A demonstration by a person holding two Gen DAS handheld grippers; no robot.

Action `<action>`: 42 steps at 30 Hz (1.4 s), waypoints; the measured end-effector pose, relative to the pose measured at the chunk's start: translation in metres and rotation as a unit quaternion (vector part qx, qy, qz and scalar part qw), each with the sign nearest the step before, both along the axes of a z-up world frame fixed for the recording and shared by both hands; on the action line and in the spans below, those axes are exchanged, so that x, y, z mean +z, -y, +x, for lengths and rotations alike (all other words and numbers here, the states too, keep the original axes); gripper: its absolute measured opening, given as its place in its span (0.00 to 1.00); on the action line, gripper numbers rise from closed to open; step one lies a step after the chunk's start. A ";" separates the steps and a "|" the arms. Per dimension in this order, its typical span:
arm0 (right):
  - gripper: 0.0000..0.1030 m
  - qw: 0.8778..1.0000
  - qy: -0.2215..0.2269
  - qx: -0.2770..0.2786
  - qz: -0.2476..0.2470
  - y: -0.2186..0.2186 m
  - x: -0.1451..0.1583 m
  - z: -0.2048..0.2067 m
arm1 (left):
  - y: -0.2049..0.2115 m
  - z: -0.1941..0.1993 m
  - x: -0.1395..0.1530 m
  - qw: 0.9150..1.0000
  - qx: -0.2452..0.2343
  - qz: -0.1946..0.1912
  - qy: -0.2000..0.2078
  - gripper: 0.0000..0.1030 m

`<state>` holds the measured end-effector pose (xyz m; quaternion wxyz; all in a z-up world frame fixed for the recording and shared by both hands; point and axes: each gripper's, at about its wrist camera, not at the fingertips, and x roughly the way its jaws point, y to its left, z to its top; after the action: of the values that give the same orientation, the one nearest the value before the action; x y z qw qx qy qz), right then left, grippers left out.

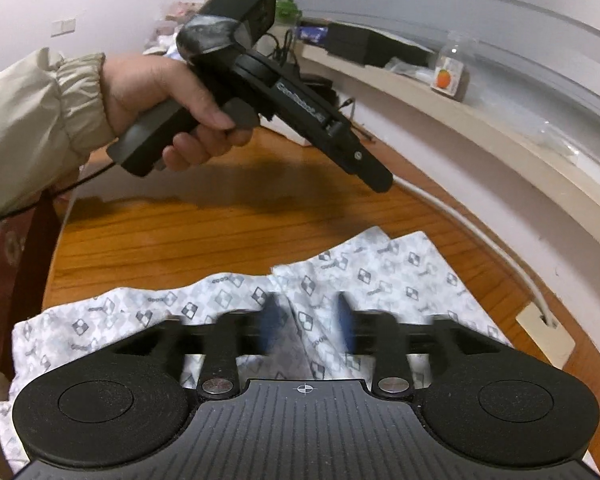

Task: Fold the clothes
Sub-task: 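Pinch the shirt corner with the right gripper and lift it over the shirt, then open the right gripper to lay the fabric down and withdraw both grippers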

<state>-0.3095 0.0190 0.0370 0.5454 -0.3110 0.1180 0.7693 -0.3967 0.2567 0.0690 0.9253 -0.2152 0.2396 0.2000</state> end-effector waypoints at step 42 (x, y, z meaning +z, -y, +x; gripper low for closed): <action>0.66 0.928 -0.043 -0.361 0.075 0.258 -0.009 0.266 | 0.109 0.085 -0.006 0.988 -0.104 0.098 -0.050 0.49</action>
<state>-0.0436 -0.2389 0.0276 0.8027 -0.1725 0.1876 0.5392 -0.3121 0.1480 0.0626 0.9445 -0.0868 0.2863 0.1355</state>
